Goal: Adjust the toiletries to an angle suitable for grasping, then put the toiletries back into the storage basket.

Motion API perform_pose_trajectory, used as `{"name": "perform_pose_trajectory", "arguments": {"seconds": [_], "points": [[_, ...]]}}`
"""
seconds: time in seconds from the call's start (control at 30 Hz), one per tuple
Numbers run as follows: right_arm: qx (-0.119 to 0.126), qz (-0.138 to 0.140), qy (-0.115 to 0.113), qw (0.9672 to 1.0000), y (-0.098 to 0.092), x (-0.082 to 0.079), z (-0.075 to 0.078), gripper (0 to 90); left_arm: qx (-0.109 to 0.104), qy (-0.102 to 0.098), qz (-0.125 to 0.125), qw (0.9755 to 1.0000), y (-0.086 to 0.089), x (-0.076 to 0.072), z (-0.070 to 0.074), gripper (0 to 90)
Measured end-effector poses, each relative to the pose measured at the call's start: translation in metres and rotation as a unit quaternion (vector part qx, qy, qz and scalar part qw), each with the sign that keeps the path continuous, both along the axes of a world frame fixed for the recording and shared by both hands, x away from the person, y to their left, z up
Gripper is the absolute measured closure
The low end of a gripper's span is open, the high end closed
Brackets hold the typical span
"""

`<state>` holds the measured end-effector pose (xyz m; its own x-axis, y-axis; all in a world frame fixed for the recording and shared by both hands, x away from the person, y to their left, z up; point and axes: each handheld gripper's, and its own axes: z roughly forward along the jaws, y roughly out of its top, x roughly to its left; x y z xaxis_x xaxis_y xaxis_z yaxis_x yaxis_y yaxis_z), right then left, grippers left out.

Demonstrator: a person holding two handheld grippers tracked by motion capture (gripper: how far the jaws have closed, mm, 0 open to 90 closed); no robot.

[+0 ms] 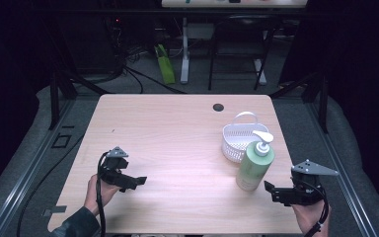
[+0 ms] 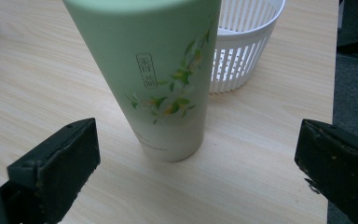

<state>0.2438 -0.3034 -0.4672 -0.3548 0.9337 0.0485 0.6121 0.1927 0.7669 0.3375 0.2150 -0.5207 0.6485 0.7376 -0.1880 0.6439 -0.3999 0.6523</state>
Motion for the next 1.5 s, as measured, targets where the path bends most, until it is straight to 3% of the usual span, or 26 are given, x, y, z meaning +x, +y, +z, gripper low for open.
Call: {"name": "perform_pose_trajectory", "arguments": {"seconds": [0.23, 0.4, 0.73, 0.83, 1.5], "points": [[0.005, 0.006, -0.012, 0.9999, 0.005, 0.002, 0.005, 0.0, -0.005, 0.005, -0.001, 1.0000, 0.000, 0.000, 0.000, 0.0], [0.001, 0.003, -0.024, 0.9997, 0.006, 0.004, 0.008, 0.0, -0.021, 0.014, 0.005, 0.9997, 0.001, 0.001, -0.001, 0.0], [0.003, 0.009, -0.050, 0.9987, 0.012, 0.006, 0.020, 0.0, -0.024, 0.016, 0.007, 0.9996, 0.001, 0.001, -0.001, 0.0], [0.004, 0.009, -0.060, 0.9982, 0.015, 0.006, 0.024, 0.0, -0.038, 0.022, 0.008, 0.9990, 0.002, 0.001, -0.001, 0.0], [0.012, 0.020, -0.113, 0.9933, 0.037, 0.024, 0.049, 0.0, -0.035, 0.023, 0.007, 0.9991, 0.001, 0.001, -0.003, 0.0]]}}
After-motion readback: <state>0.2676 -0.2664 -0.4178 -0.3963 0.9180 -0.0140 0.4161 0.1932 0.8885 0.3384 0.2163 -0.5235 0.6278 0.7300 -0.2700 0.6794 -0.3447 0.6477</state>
